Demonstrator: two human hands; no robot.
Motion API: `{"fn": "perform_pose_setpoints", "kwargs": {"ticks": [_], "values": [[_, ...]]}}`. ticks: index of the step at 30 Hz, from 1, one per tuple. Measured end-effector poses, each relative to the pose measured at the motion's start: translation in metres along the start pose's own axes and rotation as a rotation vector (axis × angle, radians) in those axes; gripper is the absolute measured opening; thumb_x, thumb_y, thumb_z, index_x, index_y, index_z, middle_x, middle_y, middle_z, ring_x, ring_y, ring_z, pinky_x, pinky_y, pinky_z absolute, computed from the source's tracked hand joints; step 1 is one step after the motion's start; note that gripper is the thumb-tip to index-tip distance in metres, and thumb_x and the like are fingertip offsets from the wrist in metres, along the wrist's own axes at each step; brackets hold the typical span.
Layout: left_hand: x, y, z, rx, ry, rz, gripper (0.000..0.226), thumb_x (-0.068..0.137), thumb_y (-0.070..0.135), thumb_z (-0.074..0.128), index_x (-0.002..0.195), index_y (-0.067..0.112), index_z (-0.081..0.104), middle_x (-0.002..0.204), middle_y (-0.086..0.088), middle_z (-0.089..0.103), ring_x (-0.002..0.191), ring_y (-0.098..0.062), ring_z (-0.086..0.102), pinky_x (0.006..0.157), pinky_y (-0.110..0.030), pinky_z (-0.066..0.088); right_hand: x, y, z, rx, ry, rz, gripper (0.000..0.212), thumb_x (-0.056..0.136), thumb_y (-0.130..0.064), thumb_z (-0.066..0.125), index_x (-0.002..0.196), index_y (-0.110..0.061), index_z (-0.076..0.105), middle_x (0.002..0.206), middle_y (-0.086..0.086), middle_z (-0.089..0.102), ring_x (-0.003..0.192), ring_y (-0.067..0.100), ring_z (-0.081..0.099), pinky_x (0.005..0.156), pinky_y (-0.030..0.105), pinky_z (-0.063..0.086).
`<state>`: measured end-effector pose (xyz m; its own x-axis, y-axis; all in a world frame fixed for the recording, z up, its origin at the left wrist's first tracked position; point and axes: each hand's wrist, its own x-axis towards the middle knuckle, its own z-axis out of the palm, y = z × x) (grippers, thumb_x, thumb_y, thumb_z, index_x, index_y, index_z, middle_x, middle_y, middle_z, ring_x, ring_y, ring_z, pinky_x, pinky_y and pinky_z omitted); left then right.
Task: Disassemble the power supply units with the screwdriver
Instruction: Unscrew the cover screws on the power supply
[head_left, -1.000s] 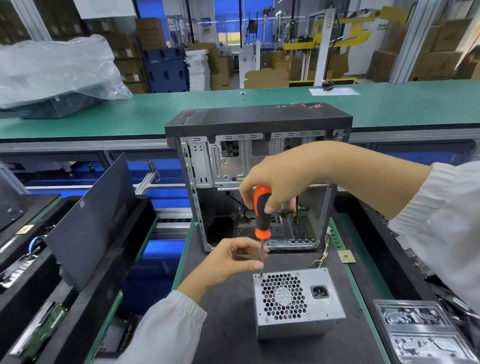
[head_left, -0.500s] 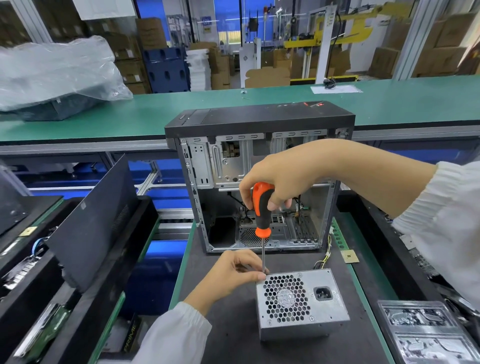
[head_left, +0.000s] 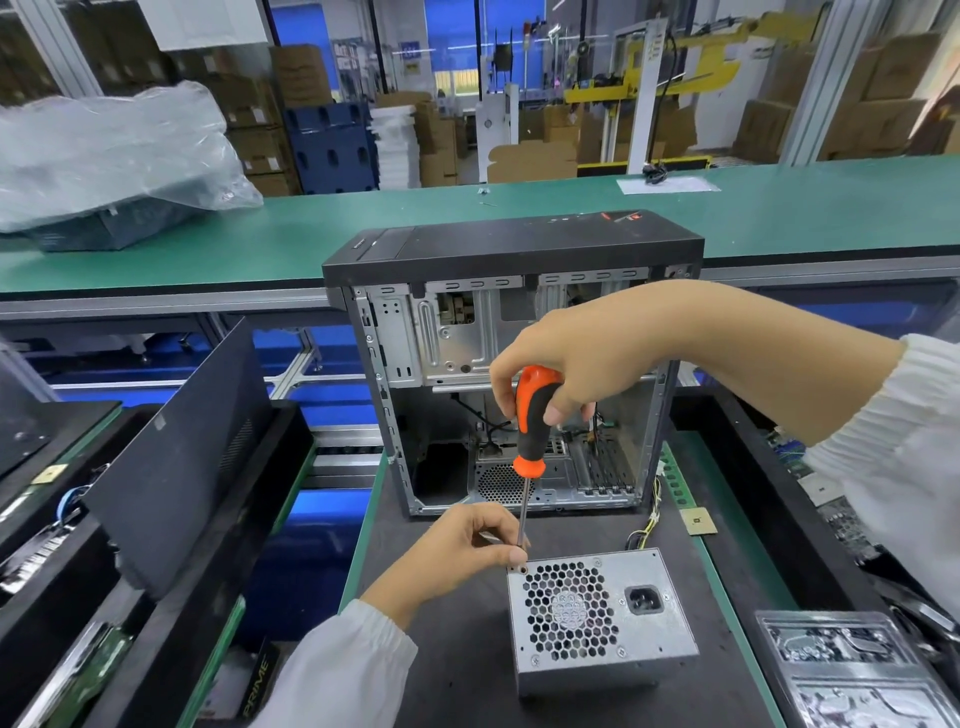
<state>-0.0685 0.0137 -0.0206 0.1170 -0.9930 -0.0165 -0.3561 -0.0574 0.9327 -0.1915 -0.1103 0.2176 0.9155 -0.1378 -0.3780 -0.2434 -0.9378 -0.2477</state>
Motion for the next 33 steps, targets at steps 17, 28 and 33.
{"fn": "perform_pose_setpoints", "kwargs": {"ticks": [17,28,33], "values": [[0.03,0.009,0.019,-0.134,0.308,-0.105,0.033,0.094,-0.012,0.03,0.101,0.008,0.055,0.072,-0.005,0.048,0.052,-0.01,0.041,0.053,-0.02,0.037,-0.031,0.027,0.013,-0.066,0.304,0.126,0.009,0.091,-0.035,0.055,0.099,-0.03,0.057,0.083,-0.015,0.054,0.073,0.003,0.051,0.061,0.023,0.04],[0.023,0.015,0.063,0.475,0.145,0.0,0.017,0.096,0.028,0.055,0.091,0.022,0.07,0.083,0.007,0.041,0.077,0.001,0.042,0.065,-0.012,0.031,-0.056,0.04,0.055,0.066,0.511,0.205,0.007,0.089,-0.033,0.06,0.085,-0.027,0.057,0.069,-0.012,0.058,0.057,0.002,0.049,0.052,0.017,0.035],[0.021,0.015,0.064,0.27,0.147,-0.021,0.02,0.091,0.038,0.065,0.08,0.024,0.075,0.077,0.001,0.038,0.067,-0.001,0.037,0.065,-0.017,0.033,-0.057,0.039,0.064,0.078,0.5,0.221,0.007,0.09,-0.032,0.058,0.088,-0.025,0.057,0.07,-0.011,0.056,0.056,0.003,0.047,0.053,0.022,0.04]]}}
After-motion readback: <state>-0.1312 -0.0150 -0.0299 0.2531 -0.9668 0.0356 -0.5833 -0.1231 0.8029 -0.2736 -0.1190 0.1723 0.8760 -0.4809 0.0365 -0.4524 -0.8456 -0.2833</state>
